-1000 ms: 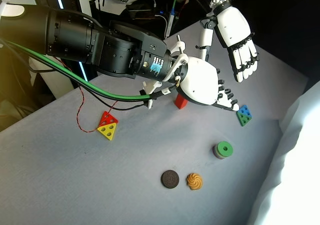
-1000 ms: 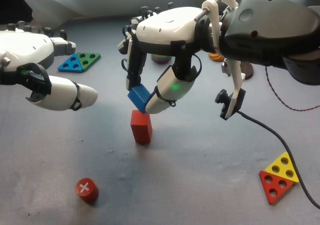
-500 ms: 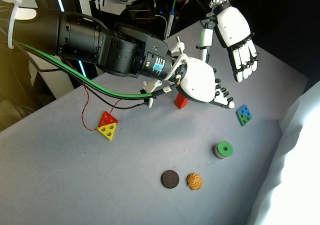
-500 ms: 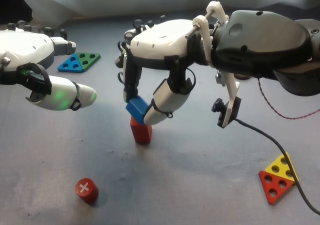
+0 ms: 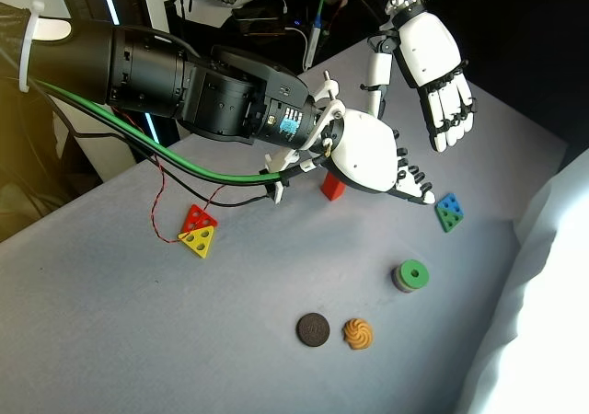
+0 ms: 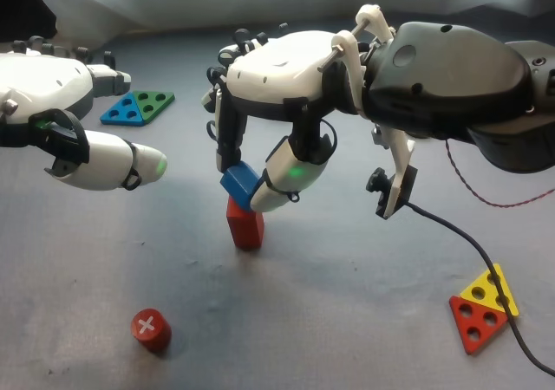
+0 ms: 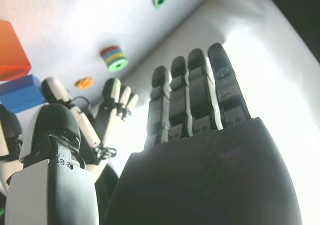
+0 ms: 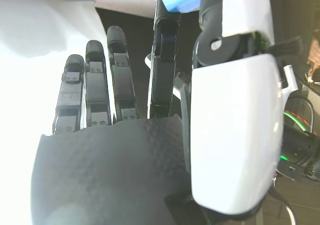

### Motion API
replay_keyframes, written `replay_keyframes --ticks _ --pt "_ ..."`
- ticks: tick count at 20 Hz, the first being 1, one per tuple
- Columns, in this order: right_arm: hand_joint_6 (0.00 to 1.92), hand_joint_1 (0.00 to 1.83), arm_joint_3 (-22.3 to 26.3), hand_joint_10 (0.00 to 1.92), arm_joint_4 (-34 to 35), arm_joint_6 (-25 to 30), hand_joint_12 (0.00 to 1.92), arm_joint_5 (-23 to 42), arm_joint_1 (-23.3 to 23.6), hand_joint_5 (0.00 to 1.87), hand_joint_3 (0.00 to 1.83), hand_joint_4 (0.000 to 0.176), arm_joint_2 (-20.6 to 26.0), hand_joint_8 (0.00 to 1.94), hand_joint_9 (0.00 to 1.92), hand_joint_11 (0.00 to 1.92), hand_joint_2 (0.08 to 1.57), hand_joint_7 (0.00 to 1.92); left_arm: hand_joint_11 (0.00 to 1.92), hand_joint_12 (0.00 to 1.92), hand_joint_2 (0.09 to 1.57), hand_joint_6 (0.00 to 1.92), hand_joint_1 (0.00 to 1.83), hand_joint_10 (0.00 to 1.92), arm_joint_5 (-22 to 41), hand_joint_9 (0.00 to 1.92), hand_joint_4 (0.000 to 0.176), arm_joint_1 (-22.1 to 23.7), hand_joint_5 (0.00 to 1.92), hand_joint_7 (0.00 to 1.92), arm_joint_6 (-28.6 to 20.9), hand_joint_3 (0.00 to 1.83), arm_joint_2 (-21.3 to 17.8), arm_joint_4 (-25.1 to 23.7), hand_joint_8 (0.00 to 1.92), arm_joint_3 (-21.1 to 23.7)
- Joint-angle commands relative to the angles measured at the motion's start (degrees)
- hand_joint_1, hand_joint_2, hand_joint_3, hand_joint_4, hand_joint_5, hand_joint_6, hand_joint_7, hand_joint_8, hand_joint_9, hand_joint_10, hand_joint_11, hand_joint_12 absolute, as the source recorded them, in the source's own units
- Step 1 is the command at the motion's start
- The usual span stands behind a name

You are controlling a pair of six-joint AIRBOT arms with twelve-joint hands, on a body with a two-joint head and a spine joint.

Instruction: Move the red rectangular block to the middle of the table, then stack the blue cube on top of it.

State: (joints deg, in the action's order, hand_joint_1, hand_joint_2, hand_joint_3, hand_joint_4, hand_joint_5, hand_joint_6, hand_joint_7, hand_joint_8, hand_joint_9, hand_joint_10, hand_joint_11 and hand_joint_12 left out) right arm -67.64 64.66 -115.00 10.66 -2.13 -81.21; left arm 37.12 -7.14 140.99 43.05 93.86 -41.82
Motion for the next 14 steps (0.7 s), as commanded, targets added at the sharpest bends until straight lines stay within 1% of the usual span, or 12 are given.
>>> replay_keyframes --ticks 1,2,6,7,8,9,10,11,12,13,14 --pt "0.5 1.11 0.1 0.0 -0.8 0.1 0.01 2.8 0.1 1.26 0.0 0.138 0.3 0.0 0.22 0.01 1.0 0.39 0.0 0.31 1.17 0.0 0.28 0.0 1.6 0.15 0.0 0.4 0.2 0.21 0.0 0.01 -0.9 -3.1 0.0 0.0" --pt "0.49 1.11 0.1 0.0 -0.8 0.1 0.0 2.8 0.1 1.27 0.0 0.131 0.2 0.0 0.22 0.0 1.0 0.39 0.0 0.3 1.17 0.0 0.29 0.0 1.6 0.15 0.0 0.4 0.2 0.21 0.0 0.0 -0.9 -3.2 0.0 0.0" --pt "0.49 1.11 0.1 0.0 -0.8 0.1 0.0 2.9 -0.2 1.27 0.0 0.137 0.1 0.0 0.21 0.0 1.0 0.39 0.0 0.32 1.17 0.0 0.28 0.0 1.6 0.15 0.0 0.5 0.21 0.21 0.0 0.0 -0.9 -3.3 0.0 0.0" --pt "0.54 1.1 0.1 0.0 -0.8 0.1 0.0 3.0 -0.2 1.24 0.0 0.153 0.0 0.0 0.2 0.0 1.0 0.37 0.0 0.3 1.17 0.0 0.29 0.0 1.6 0.15 0.0 0.5 0.21 0.21 0.0 0.0 -0.9 -3.3 0.0 0.0" --pt "0.55 1.1 0.1 0.0 -0.8 0.1 0.0 3.1 -0.2 1.24 0.0 0.156 0.0 0.0 0.2 0.0 1.0 0.37 0.0 0.29 1.18 0.0 0.29 0.0 1.6 0.15 0.0 0.5 0.21 0.21 0.0 0.0 -0.9 -3.3 0.0 0.0" --pt "0.55 1.1 0.1 0.0 -0.8 0.1 0.0 3.1 -0.3 1.24 0.0 0.156 -0.2 0.0 0.2 0.0 1.0 0.37 0.0 0.29 1.18 0.0 0.29 0.0 1.6 0.15 0.0 0.5 0.21 0.21 0.0 0.0 -0.9 -3.3 0.0 0.0" --pt "0.55 1.1 0.1 0.0 -0.9 0.1 0.0 3.2 -0.4 1.23 0.0 0.157 -0.2 0.0 0.19 0.0 1.0 0.36 0.0 0.35 1.18 0.0 0.28 0.0 1.6 0.17 0.0 0.5 0.21 0.22 0.0 0.0 -0.9 -3.3 0.0 0.0" --pt "0.55 1.11 0.1 0.0 -0.9 0.1 0.0 3.3 -0.6 1.23 0.0 0.137 -0.3 0.0 0.19 0.0 1.01 0.36 0.0 0.36 1.18 0.0 0.27 0.0 1.6 0.17 0.0 0.5 0.21 0.22 0.0 0.0 -0.9 -3.3 0.0 0.0" --pt "0.55 1.11 0.1 0.0 -0.9 0.1 0.0 3.4 -0.7 1.23 0.0 0.137 -0.3 0.0 0.19 0.0 1.01 0.36 0.0 0.36 1.18 0.0 0.27 0.0 1.6 0.17 0.0 0.5 0.21 0.22 0.0 0.0 -0.9 -3.3 0.0 0.0" --pt "0.55 1.11 0.1 0.0 -0.9 0.1 0.0 3.5 -0.7 1.23 0.0 0.133 -0.3 0.0 0.19 0.0 1.01 0.36 0.0 0.36 1.18 0.0 0.28 0.0 1.6 0.17 0.0 0.5 0.22 0.22 0.0 0.0 -0.9 -3.3 0.0 0.0" --pt "0.57 1.1 0.1 0.0 -0.9 0.1 0.0 3.6 -0.7 1.22 0.0 0.143 -0.4 0.0 0.18 0.0 1.01 0.37 0.0 0.34 1.18 0.0 0.29 0.0 1.6 0.17 0.0 0.5 0.22 0.22 0.0 0.0 -0.9 -3.3 0.0 0.0"
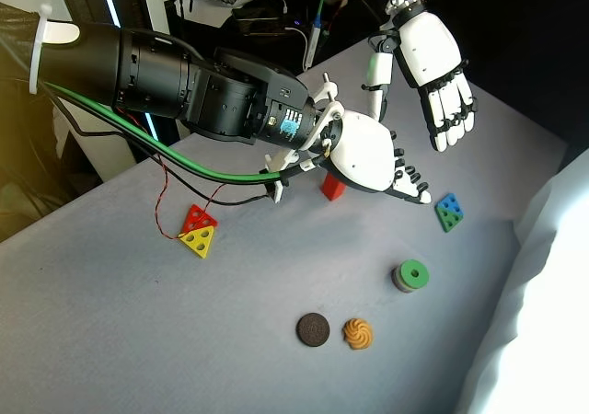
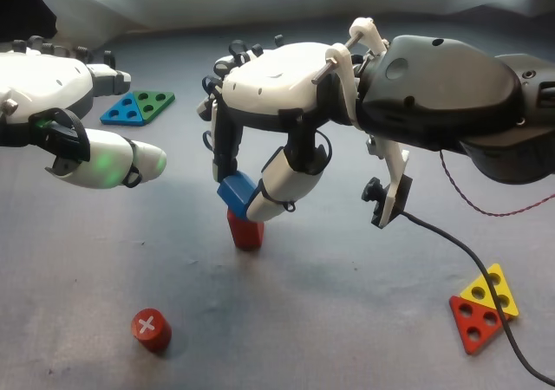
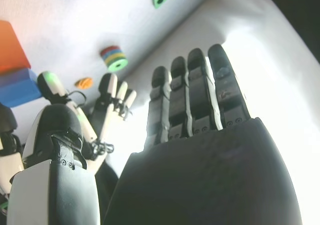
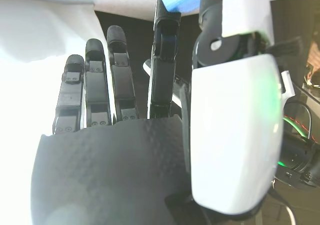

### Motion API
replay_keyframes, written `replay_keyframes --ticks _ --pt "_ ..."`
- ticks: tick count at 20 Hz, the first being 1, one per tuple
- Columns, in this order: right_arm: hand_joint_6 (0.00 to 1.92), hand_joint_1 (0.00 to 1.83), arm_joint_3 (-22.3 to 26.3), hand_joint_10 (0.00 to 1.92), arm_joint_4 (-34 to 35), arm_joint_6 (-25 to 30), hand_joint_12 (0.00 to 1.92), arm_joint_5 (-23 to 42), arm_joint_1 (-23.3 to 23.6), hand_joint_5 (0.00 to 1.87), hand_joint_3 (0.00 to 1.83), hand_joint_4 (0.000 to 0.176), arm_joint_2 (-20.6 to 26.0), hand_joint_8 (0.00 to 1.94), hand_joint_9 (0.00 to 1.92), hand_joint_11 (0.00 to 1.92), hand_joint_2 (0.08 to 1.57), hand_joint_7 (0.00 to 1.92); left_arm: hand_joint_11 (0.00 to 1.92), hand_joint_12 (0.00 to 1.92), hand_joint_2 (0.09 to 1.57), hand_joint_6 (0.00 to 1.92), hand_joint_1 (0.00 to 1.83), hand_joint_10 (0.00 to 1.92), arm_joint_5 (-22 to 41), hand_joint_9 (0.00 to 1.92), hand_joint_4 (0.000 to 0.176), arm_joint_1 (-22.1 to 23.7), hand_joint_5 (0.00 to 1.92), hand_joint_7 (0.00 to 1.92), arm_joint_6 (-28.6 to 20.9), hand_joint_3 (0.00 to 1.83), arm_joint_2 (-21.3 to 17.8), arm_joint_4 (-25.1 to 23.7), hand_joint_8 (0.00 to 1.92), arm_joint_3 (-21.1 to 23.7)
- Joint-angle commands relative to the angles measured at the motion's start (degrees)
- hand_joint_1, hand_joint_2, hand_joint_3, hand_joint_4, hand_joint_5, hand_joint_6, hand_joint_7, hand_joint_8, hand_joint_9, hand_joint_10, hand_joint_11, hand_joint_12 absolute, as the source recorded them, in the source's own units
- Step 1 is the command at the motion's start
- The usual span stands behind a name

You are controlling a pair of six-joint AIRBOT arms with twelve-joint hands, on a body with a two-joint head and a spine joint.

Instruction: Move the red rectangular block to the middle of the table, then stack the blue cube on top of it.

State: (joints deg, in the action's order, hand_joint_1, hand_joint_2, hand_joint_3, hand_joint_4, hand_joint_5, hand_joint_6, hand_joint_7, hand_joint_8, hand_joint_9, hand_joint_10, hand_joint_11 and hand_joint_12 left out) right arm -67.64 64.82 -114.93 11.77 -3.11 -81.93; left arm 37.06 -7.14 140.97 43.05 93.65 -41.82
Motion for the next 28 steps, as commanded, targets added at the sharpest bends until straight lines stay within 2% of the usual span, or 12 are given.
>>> replay_keyframes --ticks 1,2,4,5,6,8,14,18,20,24,27,28 --pt "0.56 1.1 0.1 0.0 -1.0 0.0 0.01 2.6 0.3 1.23 0.0 0.169 0.3 0.0 0.2 0.01 1.01 0.37 0.0 0.34 1.18 0.0 0.28 0.0 1.6 0.16 0.0 0.5 0.22 0.22 0.1 0.0 -0.9 -3.1 0.0 0.0" --pt "0.5 1.11 0.1 0.01 -1.0 0.0 0.01 2.7 0.3 1.26 0.0 0.156 0.2 0.0 0.22 0.01 1.0 0.4 0.0 0.33 1.18 0.0 0.29 0.0 1.6 0.16 0.0 0.5 0.22 0.22 0.1 0.0 -0.9 -3.1 0.0 0.0" --pt "0.65 1.08 0.1 0.0 -1.0 0.0 0.0 2.7 0.2 1.17 0.0 0.175 0.1 0.0 0.24 0.0 1.02 0.49 0.0 0.34 1.17 0.0 0.3 0.0 1.6 0.17 0.0 0.5 0.23 0.23 0.1 0.0 -0.9 -3.1 0.0 0.0" --pt "0.31 1.04 0.1 0.0 -1.0 0.0 0.0 2.7 0.1 1.01 0.0 0.094 0.1 0.0 0.2 0.0 0.94 0.46 0.0 0.34 1.17 0.0 0.31 0.0 1.6 0.17 0.0 0.5 0.23 0.23 0.1 0.0 -0.9 -3.1 0.0 0.0" --pt "0.13 1.02 0.1 0.0 -1.0 0.0 0.0 2.7 0.1 0.98 0.0 0.063 0.1 0.0 0.16 0.0 0.92 0.4 0.0 0.34 1.17 0.0 0.32 0.0 1.6 0.17 0.0 0.5 0.23 0.23 0.1 0.0 -0.9 -3.1 0.0 0.0" --pt "0.03 1.0 0.1 0.0 -1.0 0.0 0.0 2.7 0.1 0.99 0.0 0.068 0.1 0.0 0.14 0.0 0.89 0.41 0.0 0.35 1.17 0.0 0.32 0.0 1.6 0.17 0.0 0.5 0.23 0.23 0.1 0.0 -0.9 -3.1 0.0 0.0" --pt "0.0 0.98 0.1 0.0 -1.0 -0.2 0.0 2.9 0.2 0.93 0.0 0.05 0.2 0.0 0.07 0.0 0.84 0.39 0.0 0.35 1.17 0.0 0.31 0.0 1.6 0.17 0.0 0.6 0.22 0.23 0.1 0.0 -0.9 -3.1 0.0 0.0" --pt "0.0 0.9 0.1 0.0 -1.0 -0.4 0.0 2.8 0.2 0.85 0.0 0.074 0.2 0.0 0.03 0.0 0.81 0.24 0.0 0.37 1.16 0.0 0.31 0.0 1.6 0.17 0.0 0.7 0.23 0.23 0.1 0.0 -0.9 -3.1 0.0 0.0" --pt "0.0 0.75 0.1 0.0 -1.0 -0.4 0.0 2.3 0.2 0.62 0.0 0.127 0.4 0.0 0.0 0.0 0.8 0.13 0.0 0.37 1.16 0.0 0.31 0.0 1.6 0.17 0.0 0.7 0.23 0.23 0.1 0.0 -0.9 -3.1 0.0 0.0" --pt "0.0 0.63 0.1 0.0 -1.0 -0.4 0.0 1.5 0.5 0.14 0.0 0.139 1.5 0.0 0.0 0.0 0.75 0.0 0.0 0.34 1.16 0.0 0.3 0.0 1.7 0.17 0.0 0.9 0.22 0.23 0.1 0.0 -0.9 -3.1 0.0 0.1" --pt "0.0 0.67 0.3 0.0 -0.9 -0.4 0.0 1.7 0.7 0.03 0.0 0.072 3.5 0.0 0.0 0.0 0.73 0.0 0.0 0.36 1.18 0.0 0.28 0.0 1.7 0.17 0.0 0.9 0.21 0.22 0.1 0.0 -0.9 -3.1 0.0 0.1" --pt "0.0 0.65 0.4 0.0 -0.8 -0.4 0.0 0.8 0.8 0.0 0.0 0.06 4.7 0.0 0.0 0.0 0.73 0.0 0.0 0.37 1.18 0.0 0.27 0.0 1.6 0.17 0.0 0.9 0.22 0.22 0.1 0.0 -0.9 -3.3 0.0 0.2"
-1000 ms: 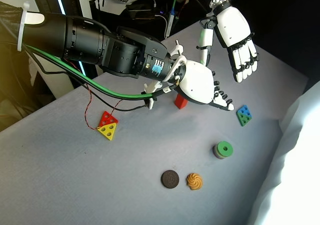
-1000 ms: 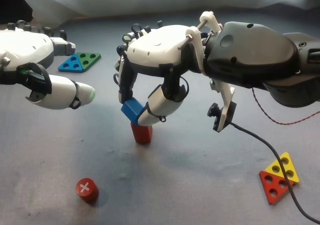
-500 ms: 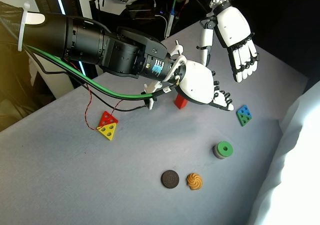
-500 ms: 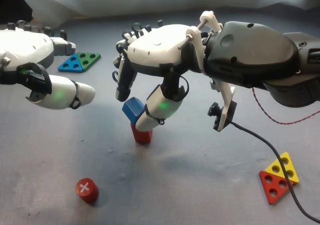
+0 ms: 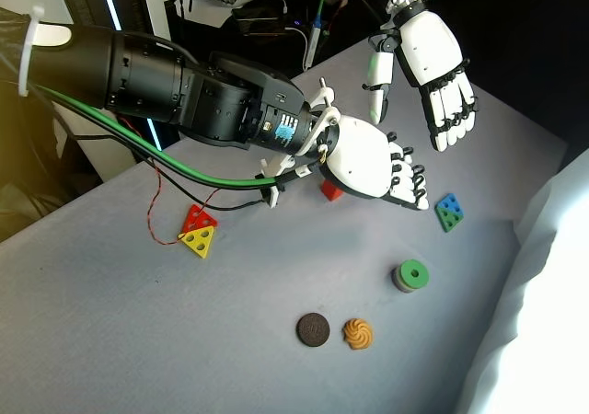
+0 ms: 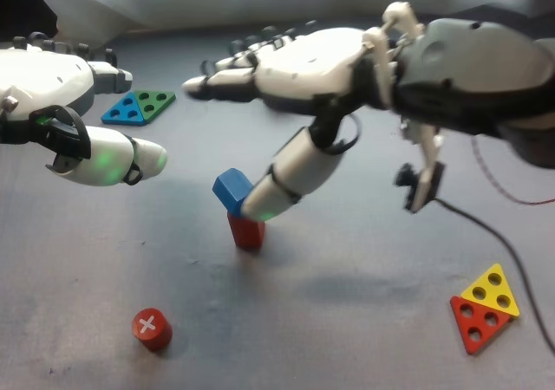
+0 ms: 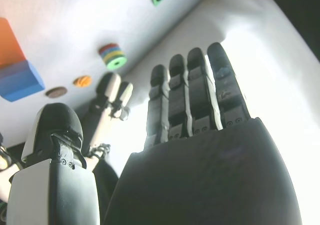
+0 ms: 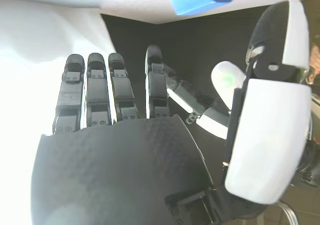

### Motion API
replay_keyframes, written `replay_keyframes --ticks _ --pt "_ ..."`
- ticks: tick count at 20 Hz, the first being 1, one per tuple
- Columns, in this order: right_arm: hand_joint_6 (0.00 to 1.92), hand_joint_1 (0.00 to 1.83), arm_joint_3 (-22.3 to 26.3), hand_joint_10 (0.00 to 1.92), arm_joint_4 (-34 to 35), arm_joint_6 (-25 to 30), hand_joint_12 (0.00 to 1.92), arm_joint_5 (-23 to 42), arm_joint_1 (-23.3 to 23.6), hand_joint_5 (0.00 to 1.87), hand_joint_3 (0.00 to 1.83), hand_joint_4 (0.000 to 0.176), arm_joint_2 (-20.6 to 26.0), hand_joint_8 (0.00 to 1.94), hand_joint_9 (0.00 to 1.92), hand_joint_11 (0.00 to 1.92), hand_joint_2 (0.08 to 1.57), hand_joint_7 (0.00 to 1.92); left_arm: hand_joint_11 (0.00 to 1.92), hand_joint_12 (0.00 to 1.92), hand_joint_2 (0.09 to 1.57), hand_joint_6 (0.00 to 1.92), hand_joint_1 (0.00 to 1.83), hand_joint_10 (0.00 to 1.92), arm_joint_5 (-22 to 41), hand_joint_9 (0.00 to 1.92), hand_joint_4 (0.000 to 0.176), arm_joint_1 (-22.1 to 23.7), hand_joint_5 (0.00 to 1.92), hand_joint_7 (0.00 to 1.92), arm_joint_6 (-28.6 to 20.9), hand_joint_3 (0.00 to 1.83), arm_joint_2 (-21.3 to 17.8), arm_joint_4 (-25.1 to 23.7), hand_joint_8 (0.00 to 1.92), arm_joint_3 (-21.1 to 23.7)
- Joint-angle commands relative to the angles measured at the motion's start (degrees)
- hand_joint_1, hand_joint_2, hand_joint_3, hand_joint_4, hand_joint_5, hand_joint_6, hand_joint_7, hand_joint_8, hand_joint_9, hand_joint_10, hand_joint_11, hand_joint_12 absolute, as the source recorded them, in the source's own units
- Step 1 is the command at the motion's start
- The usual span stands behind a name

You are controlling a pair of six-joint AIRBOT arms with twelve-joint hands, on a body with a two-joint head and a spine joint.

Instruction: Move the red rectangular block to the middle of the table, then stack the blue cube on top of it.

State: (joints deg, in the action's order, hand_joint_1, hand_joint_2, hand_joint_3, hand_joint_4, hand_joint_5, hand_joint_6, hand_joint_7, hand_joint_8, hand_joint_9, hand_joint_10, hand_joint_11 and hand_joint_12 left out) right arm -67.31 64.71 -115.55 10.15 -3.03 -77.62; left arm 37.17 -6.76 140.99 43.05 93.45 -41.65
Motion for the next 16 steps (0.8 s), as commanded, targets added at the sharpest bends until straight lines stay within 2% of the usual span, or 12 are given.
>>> replay_keyframes --ticks 1,2,4,6,7,10,11,12,15,16 --pt "0.0 0.69 0.2 0.0 -0.8 0.2 0.0 1.4 1.0 0.0 0.0 0.029 1.6 0.0 0.0 0.0 0.73 0.0 0.0 0.37 1.18 0.0 0.26 0.0 1.5 0.18 0.0 0.5 0.23 0.23 0.1 0.0 -1.0 -3.2 0.0 0.2" --pt "0.0 0.71 0.6 0.0 -3.4 0.5 0.0 1.0 1.0 0.0 0.0 0.0 3.1 0.0 0.0 0.0 0.74 0.0 0.0 0.37 1.19 0.01 0.24 0.0 1.5 0.18 0.0 0.5 0.23 0.23 0.3 0.0 -1.0 -3.2 0.0 0.4" --pt "0.0 0.79 2.4 0.0 -9.0 2.7 0.0 0.8 0.6 0.0 0.0 0.0 6.6 0.0 0.0 0.0 0.74 0.0 0.0 0.38 1.2 0.01 0.16 0.0 1.8 0.18 0.0 0.5 0.24 0.24 0.6 0.01 -0.8 -2.8 0.0 0.7" --pt "0.0 0.76 3.4 0.0 -11.7 3.8 0.01 -0.4 0.2 0.0 0.01 0.0 9.9 0.0 0.0 0.02 0.77 0.0 0.0 0.37 1.22 0.0 0.1 0.0 2.4 0.18 0.0 0.4 0.24 0.23 0.7 0.01 -0.6 -2.6 0.0 0.7" --pt "0.0 0.73 6.5 0.0 -12.2 4.8 0.02 -1.4 -0.1 0.0 0.01 0.0 18.9 0.0 0.0 0.04 0.79 0.0 0.0 0.38 1.25 0.01 0.05 0.0 2.7 0.19 0.0 0.5 0.25 0.24 0.7 0.02 -0.7 -2.8 0.0 0.5" --pt "0.0 0.7 8.1 0.0 -12.3 4.9 0.02 -1.2 -1.1 0.0 0.02 0.0 22.5 0.0 0.0 0.05 0.81 0.0 0.0 0.4 1.33 0.01 0.01 0.01 2.7 0.21 0.0 0.5 0.28 0.27 0.7 0.02 -0.7 -2.7 0.01 0.8" --pt "0.0 0.67 8.4 0.0 -12.5 4.9 0.03 -0.8 -2.5 0.0 0.02 0.0 23.9 0.0 0.0 0.06 0.84 0.0 0.0 0.48 1.51 0.0 0.0 0.0 2.7 0.25 0.0 0.7 0.32 0.31 0.7 0.02 -0.7 -2.4 0.0 1.0" --pt "0.0 0.64 8.4 0.0 -13.0 4.8 0.04 -0.7 -3.3 0.0 0.02 0.0 24.6 0.0 0.01 0.05 0.84 0.0 0.0 0.53 1.57 0.0 0.0 0.0 2.8 0.25 0.0 0.9 0.33 0.31 0.7 0.04 -0.7 -2.2 0.0 1.0" --pt "0.0 0.74 8.4 0.0 -13.5 6.0 0.03 -0.2 -3.9 0.01 0.0 0.0 26.4 0.0 0.0 0.03 0.81 0.0 0.0 0.65 1.57 0.0 0.0 0.01 3.1 0.31 0.0 1.3 0.39 0.36 0.7 0.14 -0.7 -2.1 0.0 1.0" --pt "0.01 0.78 8.4 0.0 -20.9 14.0 0.03 2.0 -4.1 0.02 0.0 0.0 27.1 0.0 0.0 0.03 0.8 0.0 0.0 0.66 1.57 0.0 0.0 0.01 3.2 0.32 0.0 1.4 0.39 0.36 0.7 0.15 -0.7 -2.1 0.0 1.0"
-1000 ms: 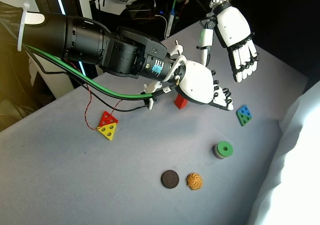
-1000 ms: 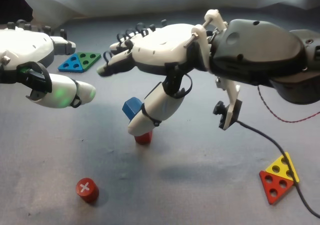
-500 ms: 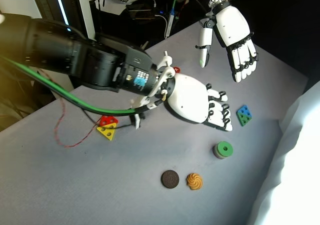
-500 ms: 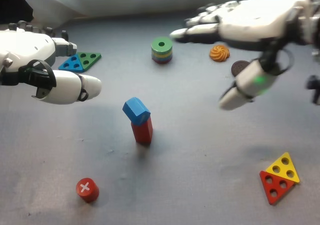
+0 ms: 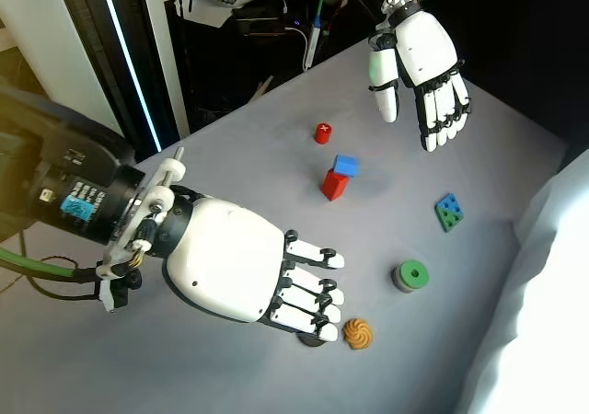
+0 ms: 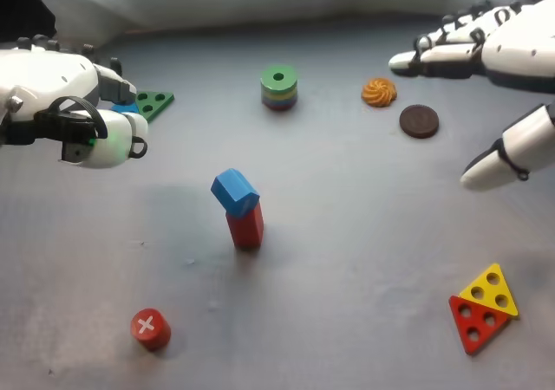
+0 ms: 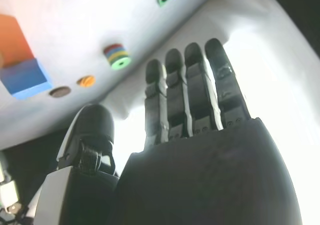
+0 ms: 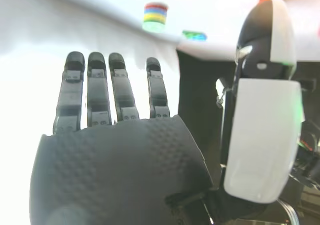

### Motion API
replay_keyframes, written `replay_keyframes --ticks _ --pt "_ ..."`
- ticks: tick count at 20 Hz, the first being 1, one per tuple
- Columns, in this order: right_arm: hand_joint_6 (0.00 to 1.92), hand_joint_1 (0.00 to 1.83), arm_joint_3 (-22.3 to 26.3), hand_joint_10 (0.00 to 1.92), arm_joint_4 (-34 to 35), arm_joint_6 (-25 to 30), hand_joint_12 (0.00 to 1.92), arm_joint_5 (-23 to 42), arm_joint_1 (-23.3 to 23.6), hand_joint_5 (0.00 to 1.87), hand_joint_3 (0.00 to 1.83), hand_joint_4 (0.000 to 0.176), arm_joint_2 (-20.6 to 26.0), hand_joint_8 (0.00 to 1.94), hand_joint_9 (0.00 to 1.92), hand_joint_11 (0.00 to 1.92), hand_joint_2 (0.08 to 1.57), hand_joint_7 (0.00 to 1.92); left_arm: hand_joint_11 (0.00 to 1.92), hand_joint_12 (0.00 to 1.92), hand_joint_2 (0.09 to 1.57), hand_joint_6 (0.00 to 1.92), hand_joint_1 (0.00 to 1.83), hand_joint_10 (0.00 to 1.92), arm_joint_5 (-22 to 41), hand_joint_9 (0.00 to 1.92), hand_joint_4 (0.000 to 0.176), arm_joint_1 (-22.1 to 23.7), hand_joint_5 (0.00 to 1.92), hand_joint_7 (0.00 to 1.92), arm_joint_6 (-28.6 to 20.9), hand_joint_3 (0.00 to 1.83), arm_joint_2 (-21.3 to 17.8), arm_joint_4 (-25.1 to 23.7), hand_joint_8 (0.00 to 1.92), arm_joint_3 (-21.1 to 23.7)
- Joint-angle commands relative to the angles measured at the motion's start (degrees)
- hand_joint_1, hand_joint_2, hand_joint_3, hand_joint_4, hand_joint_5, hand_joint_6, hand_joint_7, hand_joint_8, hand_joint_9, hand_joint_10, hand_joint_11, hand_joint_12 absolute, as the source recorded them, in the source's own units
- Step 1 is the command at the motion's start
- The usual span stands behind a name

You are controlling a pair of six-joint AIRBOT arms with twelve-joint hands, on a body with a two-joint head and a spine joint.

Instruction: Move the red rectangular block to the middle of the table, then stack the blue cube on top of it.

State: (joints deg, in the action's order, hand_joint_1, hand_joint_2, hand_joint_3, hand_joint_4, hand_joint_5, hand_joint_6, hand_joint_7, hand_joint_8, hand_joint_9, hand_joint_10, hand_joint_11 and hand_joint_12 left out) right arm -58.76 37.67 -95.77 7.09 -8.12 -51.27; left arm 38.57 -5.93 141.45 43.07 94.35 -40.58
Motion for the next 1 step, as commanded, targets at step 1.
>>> replay_keyframes --ticks 1 --pt "0.0 0.78 -0.1 0.0 -12.2 10.3 0.03 10.4 -0.5 0.01 0.0 0.0 1.5 0.0 0.0 0.01 0.81 0.0 0.0 0.7 1.57 0.0 0.0 0.01 1.8 0.34 0.0 0.6 0.4 0.38 0.2 0.17 -0.7 -3.0 0.0 0.0"
